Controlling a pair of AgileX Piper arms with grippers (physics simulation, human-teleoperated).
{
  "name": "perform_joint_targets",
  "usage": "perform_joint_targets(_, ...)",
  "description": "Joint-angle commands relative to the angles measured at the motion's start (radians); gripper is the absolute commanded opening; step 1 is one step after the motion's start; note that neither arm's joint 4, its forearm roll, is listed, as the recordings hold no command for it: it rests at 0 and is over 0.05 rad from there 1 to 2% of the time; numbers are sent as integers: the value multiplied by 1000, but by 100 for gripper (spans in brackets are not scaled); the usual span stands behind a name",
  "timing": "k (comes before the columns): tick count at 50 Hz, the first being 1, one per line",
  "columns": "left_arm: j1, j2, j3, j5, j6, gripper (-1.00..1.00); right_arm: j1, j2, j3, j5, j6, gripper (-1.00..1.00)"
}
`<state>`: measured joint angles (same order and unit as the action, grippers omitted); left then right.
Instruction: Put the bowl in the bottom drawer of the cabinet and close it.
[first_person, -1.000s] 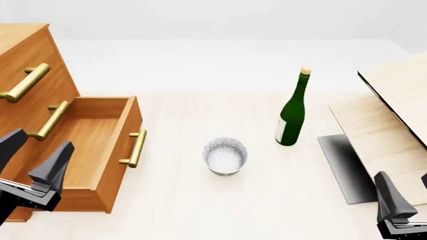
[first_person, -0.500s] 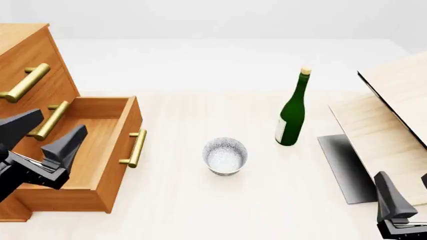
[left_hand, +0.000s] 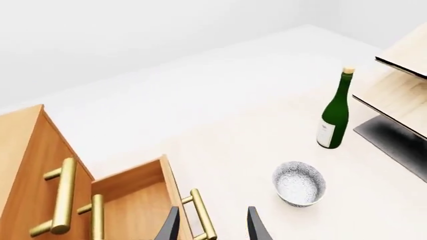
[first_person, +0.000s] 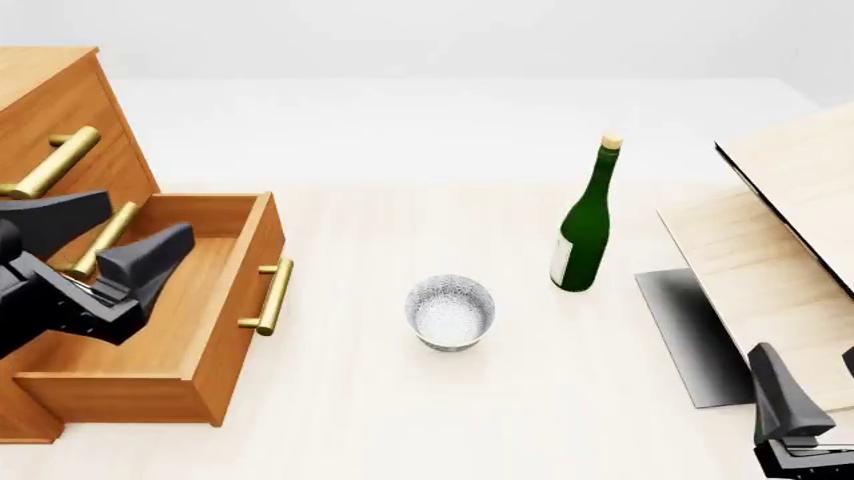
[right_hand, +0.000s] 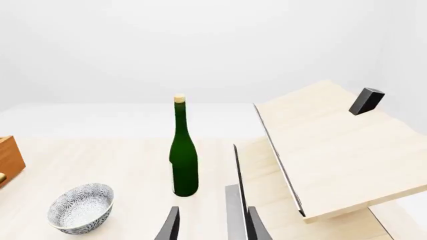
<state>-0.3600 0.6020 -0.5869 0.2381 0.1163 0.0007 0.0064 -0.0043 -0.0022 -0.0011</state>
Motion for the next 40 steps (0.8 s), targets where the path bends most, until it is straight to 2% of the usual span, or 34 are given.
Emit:
perform_joint_targets(1, -18, 37, -77, 76, -33, 100, 0, 0, 0, 0, 0, 100)
perform_joint_targets(3, -20, 44, -111, 109, -71, 100, 0, 0, 0, 0, 0, 100)
perform_joint_targets(16, -9, 87, -190, 199, -120, 100, 0, 0, 0, 0, 0, 100)
perform_joint_targets(35, -31, 181, -236, 282, -208, 100, 0, 0, 0, 0, 0, 100)
perform_joint_targets(40, -22, 191, -233, 283, -205, 100, 0, 0, 0, 0, 0, 100)
